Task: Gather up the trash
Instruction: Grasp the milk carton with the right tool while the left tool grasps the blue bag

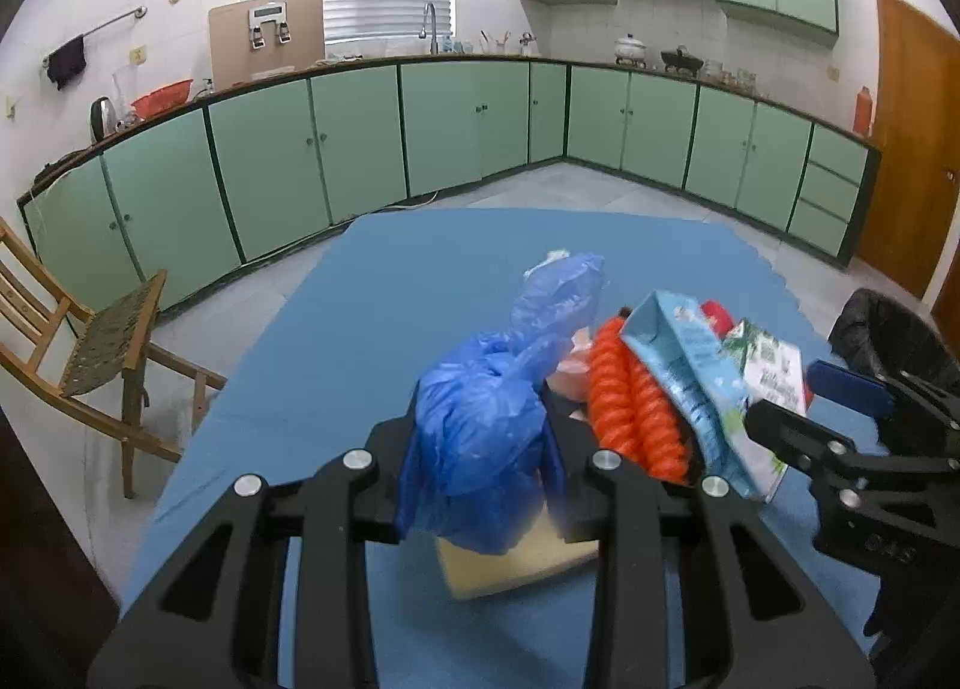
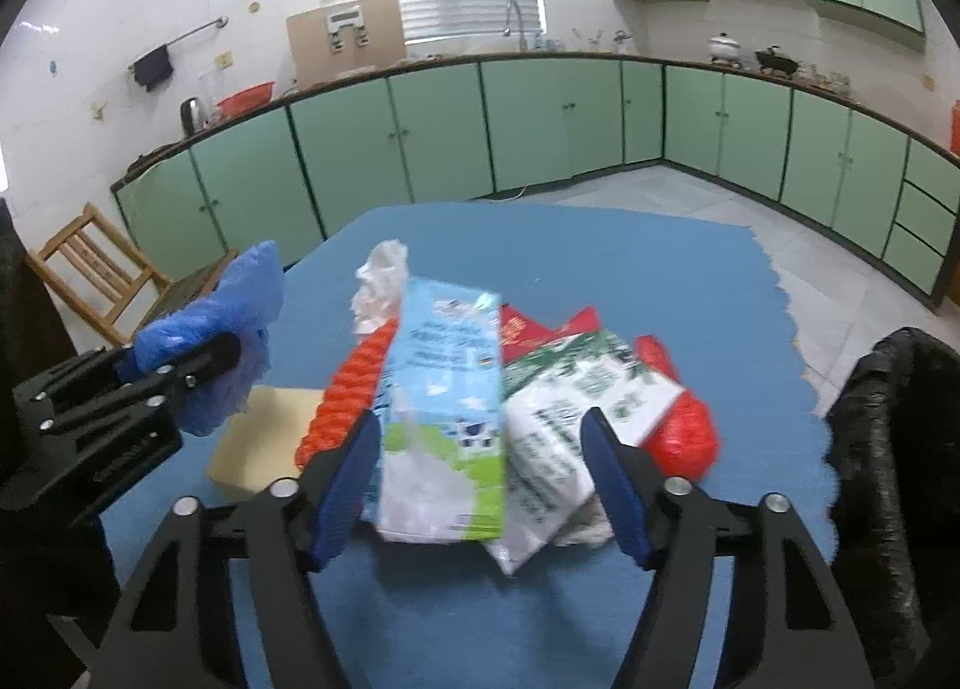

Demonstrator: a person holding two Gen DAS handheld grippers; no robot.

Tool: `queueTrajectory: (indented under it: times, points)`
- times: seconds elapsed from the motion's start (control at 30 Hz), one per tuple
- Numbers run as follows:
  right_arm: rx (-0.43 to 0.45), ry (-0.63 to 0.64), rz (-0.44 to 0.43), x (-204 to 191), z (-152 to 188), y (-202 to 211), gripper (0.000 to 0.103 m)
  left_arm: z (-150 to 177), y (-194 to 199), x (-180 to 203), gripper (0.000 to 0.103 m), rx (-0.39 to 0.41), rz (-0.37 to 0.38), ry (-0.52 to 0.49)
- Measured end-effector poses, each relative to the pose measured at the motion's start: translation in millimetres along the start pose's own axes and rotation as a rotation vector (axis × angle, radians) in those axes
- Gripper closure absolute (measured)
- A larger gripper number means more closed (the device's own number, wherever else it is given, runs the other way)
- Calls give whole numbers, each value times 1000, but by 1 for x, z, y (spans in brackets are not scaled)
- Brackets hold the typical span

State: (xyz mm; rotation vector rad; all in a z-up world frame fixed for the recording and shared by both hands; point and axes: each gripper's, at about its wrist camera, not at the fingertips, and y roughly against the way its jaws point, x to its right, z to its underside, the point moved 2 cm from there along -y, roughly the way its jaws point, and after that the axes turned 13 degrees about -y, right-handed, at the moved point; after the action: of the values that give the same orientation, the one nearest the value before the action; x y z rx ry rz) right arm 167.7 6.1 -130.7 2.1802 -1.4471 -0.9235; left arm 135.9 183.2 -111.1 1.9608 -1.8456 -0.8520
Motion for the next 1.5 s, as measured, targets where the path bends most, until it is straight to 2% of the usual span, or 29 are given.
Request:
queueTrajectory:
  times: [0.17, 0.4, 0.5, 0.67, 0.97, 1.17, 1.5]
  points:
    - [-16, 8, 9, -5, 7, -12, 42, 12, -6, -4, 72, -34, -4, -6]
    - [-23, 25, 15, -10, 4, -17, 42, 13, -9, -5, 72, -32, -2, 0]
    - [-54, 31, -23, -14, 5, -20, 54, 14, -8, -6, 71, -30, -5, 6]
    - [-57, 53, -10, -20, 6, -24, 54, 11, -9, -7, 71, -32, -6, 13]
    - [-65, 49, -9, -25, 2, -27, 46, 9, -8, -7, 71, -33, -3, 22]
    - [-83, 53, 6, -22, 4, -32, 47, 9, -7, -6, 71, -36, 0, 17]
    - [-33, 49, -21, -16, -8, -2, 47, 2, 2, -5, 71, -8, -1, 11]
